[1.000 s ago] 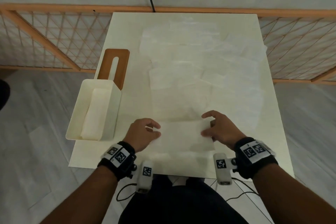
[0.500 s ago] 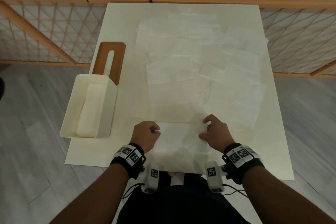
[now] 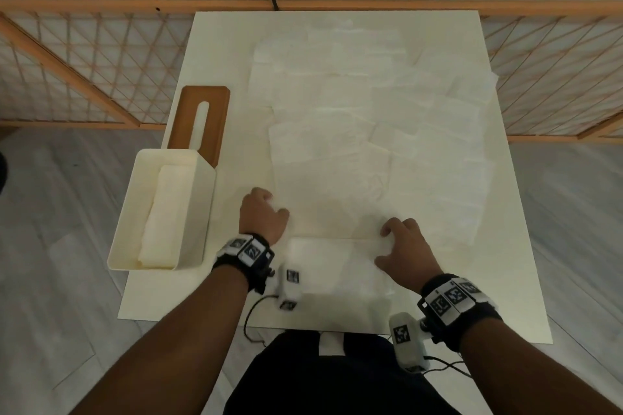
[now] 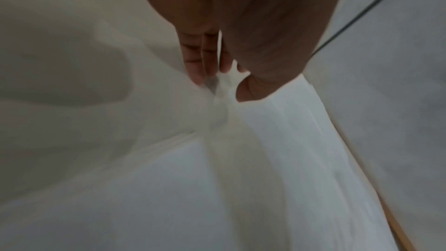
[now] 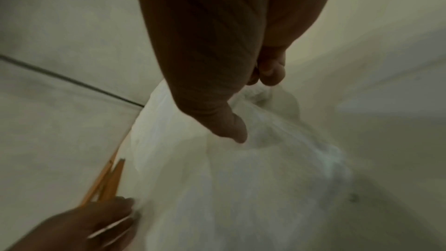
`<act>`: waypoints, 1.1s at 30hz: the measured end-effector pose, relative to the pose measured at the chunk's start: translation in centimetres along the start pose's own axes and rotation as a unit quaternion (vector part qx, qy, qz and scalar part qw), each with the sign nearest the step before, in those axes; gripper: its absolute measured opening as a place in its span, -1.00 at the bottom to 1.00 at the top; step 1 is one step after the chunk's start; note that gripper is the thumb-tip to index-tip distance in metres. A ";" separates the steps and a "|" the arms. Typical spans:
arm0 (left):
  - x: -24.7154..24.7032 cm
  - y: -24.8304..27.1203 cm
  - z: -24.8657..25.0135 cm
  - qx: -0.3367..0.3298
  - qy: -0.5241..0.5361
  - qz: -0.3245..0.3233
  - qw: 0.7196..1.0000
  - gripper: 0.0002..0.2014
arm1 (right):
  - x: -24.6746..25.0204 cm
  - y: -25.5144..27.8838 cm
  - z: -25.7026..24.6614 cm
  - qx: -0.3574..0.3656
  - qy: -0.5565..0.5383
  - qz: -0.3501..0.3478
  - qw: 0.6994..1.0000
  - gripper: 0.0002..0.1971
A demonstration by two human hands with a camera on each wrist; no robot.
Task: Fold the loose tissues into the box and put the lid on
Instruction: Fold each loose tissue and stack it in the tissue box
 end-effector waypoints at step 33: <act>-1.5 -5.6 3.8 0.118 -0.001 -0.017 0.993 -0.76 | 4.5 -0.3 -0.8 -0.016 -0.152 0.023 0.988 -0.90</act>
Point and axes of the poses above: each hand's wrist, its own y-axis away from the middle knuckle, its own x-axis out of the back of the hand, z = x × y, the point moved 8 cm from there along -y, towards the middle knuckle, and after that the axes turned 14 degrees about y, right-handed, at the moved point
